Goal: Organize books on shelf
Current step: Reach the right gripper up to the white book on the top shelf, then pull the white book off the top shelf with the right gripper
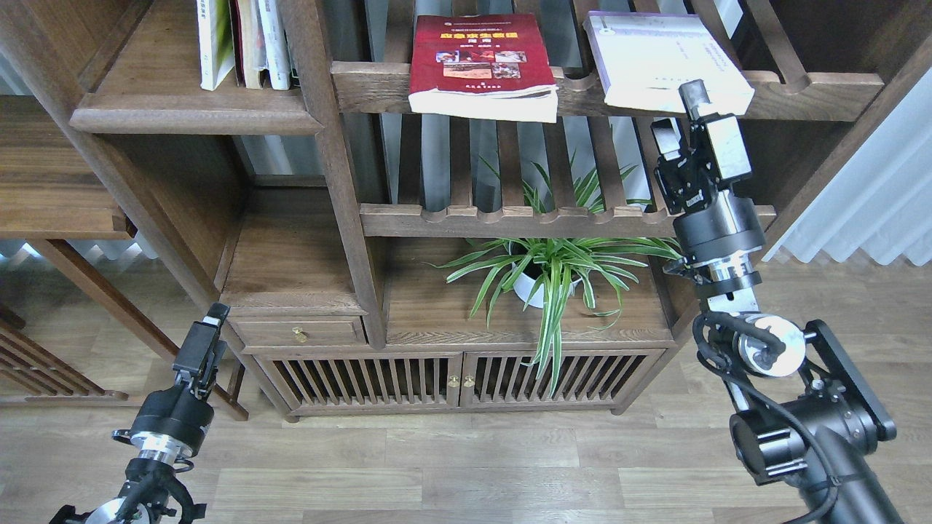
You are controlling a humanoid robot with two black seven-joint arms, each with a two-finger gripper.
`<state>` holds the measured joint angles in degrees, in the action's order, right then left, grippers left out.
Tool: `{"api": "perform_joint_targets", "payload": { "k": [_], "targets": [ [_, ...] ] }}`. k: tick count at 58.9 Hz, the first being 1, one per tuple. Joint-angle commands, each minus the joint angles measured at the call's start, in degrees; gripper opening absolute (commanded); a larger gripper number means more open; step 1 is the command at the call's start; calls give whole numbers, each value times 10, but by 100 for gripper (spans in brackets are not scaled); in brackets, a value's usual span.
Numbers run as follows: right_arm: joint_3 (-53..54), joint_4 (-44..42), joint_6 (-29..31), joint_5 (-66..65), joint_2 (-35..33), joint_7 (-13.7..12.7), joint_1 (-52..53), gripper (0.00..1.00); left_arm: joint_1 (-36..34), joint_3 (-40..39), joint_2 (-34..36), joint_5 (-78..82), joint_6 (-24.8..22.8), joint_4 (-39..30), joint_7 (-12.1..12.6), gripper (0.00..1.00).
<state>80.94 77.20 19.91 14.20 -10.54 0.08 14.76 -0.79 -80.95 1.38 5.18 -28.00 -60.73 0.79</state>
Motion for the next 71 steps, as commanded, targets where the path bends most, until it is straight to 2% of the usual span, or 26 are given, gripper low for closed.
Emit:
{"api": "perform_joint_targets", "payload": {
  "k": [1,24,29,31,35,37,42,43,49,52,62,71],
  "targets": [
    [0,-1,-7,0,-6,0,11,99,0,0,0,1,0,0,0,100],
    [-1,-2,-88,0,-5,1,44,97,0,0,0,1,0,0,0,100],
    [0,-2,-94,0,-5,3,48,88,0,-1,0,1,0,0,0,100],
    [1,-2,-94,0,-5,3,50,82,0,-1,0,2,0,0,0,100],
    [2,-2,-90,0,-5,3,49,63,0,-1,0,1,0,0,0,100],
    [3,-2,-89,1,-5,4,49,58,0,-1,0,2,0,0,0,100],
    [11,-2,-86,1,-5,4,48,34,-1,-3,1,1,0,-1,0,100],
    [12,-2,-86,2,-5,4,48,32,-1,-3,0,1,0,-1,0,100],
    [18,-2,-55,2,-4,4,41,5,0,-5,1,1,0,-1,0,100],
    [16,0,-15,5,-4,1,31,3,0,-7,1,1,0,-1,0,100],
    [18,15,15,23,-4,3,-9,3,0,-8,1,1,0,-1,0,100],
    [39,32,81,52,-8,4,-82,3,0,-10,4,1,0,-1,-2,100]
  ]
}}
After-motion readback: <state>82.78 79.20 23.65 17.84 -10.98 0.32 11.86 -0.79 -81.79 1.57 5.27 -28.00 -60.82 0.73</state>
